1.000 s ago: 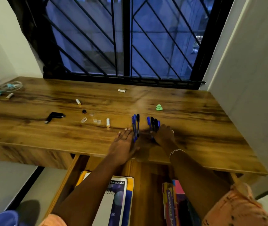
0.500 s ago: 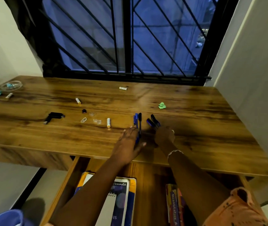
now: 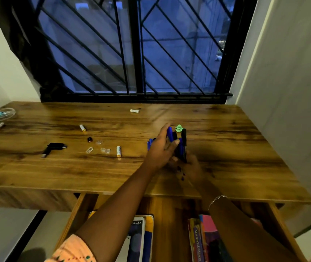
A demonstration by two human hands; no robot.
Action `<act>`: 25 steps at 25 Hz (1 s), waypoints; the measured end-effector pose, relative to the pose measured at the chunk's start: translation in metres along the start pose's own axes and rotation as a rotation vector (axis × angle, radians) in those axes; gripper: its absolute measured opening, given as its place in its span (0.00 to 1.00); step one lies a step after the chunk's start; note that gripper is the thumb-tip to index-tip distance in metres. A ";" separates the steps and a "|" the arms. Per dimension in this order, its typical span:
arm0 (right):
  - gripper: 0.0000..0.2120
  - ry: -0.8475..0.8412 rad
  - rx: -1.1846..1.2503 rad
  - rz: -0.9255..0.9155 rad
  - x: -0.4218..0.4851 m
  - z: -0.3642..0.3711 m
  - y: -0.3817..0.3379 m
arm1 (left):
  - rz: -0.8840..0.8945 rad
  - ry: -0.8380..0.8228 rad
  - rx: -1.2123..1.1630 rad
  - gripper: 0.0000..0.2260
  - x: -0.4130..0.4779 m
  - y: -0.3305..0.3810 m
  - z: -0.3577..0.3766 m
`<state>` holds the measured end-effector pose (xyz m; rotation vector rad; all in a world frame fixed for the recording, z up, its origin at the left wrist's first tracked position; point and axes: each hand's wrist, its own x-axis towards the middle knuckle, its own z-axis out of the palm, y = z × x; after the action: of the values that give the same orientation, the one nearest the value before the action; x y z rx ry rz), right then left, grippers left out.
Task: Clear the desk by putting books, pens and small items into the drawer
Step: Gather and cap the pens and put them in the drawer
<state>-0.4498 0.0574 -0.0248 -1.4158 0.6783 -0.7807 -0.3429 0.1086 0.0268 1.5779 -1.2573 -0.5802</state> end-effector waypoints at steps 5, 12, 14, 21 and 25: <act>0.13 -0.102 0.015 0.023 -0.001 -0.007 0.001 | 0.096 -0.044 0.014 0.28 -0.001 0.001 0.010; 0.12 -0.181 -0.032 0.031 0.002 -0.012 0.000 | 0.017 -0.140 -0.037 0.09 0.003 0.001 0.010; 0.13 -0.177 0.007 0.032 0.000 -0.011 0.002 | 0.009 -0.181 -0.030 0.10 0.003 0.002 0.008; 0.09 -0.256 -0.012 0.093 -0.017 -0.007 0.004 | -0.004 -0.314 -0.094 0.11 -0.008 0.004 -0.001; 0.08 -0.331 0.143 0.206 -0.054 0.001 0.005 | -0.064 -0.418 -0.182 0.14 -0.026 0.006 -0.013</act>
<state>-0.4802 0.1016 -0.0321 -1.2828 0.4909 -0.4117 -0.3436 0.1382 0.0318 1.3891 -1.4149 -1.0764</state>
